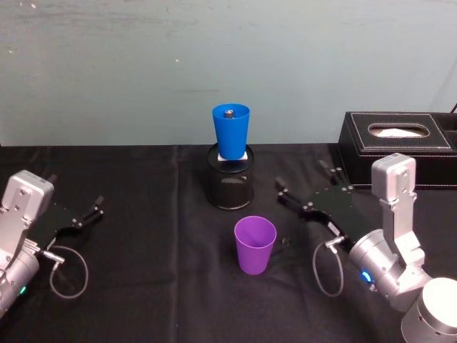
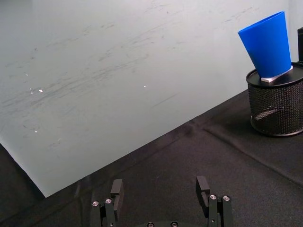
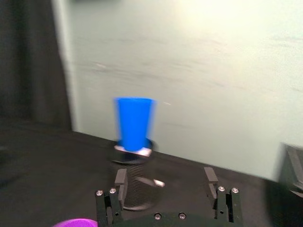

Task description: Pick up one cup with a gripper and tap it against the other cup.

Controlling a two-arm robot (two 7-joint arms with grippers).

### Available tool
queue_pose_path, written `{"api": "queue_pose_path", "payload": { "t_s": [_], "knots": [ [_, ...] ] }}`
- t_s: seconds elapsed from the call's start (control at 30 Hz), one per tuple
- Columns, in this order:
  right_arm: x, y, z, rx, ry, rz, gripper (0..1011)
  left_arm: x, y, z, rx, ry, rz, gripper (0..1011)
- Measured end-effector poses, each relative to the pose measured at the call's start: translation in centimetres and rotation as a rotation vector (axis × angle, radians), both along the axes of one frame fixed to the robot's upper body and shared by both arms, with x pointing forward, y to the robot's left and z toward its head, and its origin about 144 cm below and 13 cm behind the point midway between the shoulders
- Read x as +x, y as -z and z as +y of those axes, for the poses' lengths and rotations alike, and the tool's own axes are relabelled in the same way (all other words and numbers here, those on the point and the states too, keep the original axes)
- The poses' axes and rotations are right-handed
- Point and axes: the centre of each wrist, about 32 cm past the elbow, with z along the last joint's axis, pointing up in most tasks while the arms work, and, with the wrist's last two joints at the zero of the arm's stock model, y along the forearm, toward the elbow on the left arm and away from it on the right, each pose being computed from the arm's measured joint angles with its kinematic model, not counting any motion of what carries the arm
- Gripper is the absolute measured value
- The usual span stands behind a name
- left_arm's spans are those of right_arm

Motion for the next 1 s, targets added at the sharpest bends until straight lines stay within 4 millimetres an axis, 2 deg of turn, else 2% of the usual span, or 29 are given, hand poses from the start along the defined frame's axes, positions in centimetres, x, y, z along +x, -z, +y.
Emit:
{"api": "queue_pose_path", "payload": {
  "t_s": [0.27,0.43,1.0],
  "knots": [
    [0.2,1.3,0.2,-0.030,0.183,0.092,1003,0.0,0.0,0.0,0.000,0.000,0.000,1000],
    [0.3,1.9,0.2,-0.041,0.192,0.118,1003,0.0,0.0,0.0,0.000,0.000,0.000,1000],
    [0.3,1.7,0.2,-0.040,0.189,0.110,1003,0.0,0.0,0.0,0.000,0.000,0.000,1000]
  ]
}}
